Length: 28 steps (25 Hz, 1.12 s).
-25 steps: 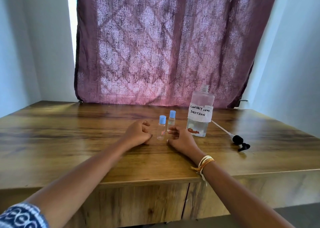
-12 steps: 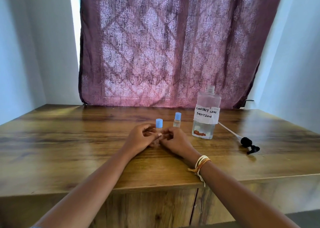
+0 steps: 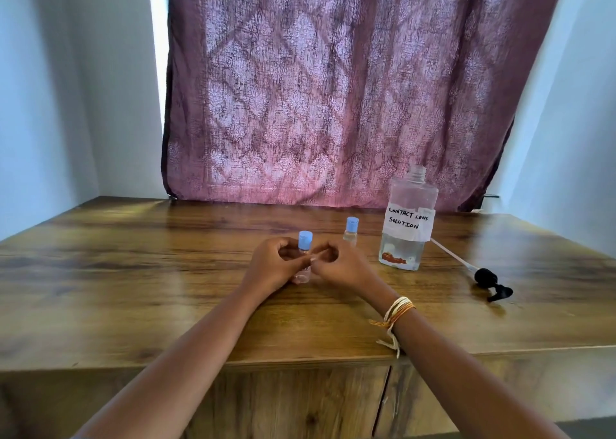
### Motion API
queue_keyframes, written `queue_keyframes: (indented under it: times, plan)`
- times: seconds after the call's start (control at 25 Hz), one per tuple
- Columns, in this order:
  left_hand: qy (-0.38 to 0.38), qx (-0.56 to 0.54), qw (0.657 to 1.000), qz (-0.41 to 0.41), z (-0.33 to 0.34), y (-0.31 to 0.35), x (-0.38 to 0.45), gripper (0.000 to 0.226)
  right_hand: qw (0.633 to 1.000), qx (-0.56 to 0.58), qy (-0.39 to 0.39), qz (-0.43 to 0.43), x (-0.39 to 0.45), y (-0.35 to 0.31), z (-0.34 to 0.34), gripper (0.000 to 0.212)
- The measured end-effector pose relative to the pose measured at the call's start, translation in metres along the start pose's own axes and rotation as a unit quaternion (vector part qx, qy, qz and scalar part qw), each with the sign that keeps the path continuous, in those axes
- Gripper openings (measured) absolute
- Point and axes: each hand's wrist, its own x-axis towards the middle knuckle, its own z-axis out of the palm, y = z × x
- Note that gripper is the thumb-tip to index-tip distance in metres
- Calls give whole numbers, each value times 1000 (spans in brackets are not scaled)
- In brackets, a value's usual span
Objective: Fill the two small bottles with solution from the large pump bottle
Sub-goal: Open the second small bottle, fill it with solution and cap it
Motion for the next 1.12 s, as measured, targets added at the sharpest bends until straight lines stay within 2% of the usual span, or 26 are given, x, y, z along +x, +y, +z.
queue_keyframes:
  times: [0.08, 0.12, 0.24, 0.4, 0.56, 0.68, 0.92, 1.04, 1.12]
  plan:
    - [-21, -45, 999, -16, 0, 3, -2, 25, 996, 38, 79, -7, 5, -7, -4, 23]
    - [-29, -59, 998, -20, 1, 3, -3, 24, 993, 68, 94, -11, 7, -11, -4, 24]
    - [-47, -70, 996, -15, 0, 3, -4, 19, 994, 76, 78, -27, 7, -21, -3, 28]
    - [-79, -72, 994, 0, -1, 4, -6, 16, 995, 54, 77, -40, 5, -21, -1, 22]
    - [-90, -69, 994, -5, -1, 0, -4, 17, 993, 89, 66, -37, 3, -21, -6, 16]
    - [-85, -71, 994, 7, -1, -1, -4, 9, 994, 77, 51, -61, 4, -23, -6, 16]
    - [-80, -58, 995, 1, 0, 4, -6, 9, 992, 69, 11, -103, 6, -15, -12, 26]
    - [-83, -73, 994, -5, 1, 6, -7, 16, 993, 90, -20, -77, 5, -14, -14, 38]
    - [-81, -69, 994, -1, 1, 7, -8, 17, 993, 113, 8, -43, 5, -14, -13, 48]
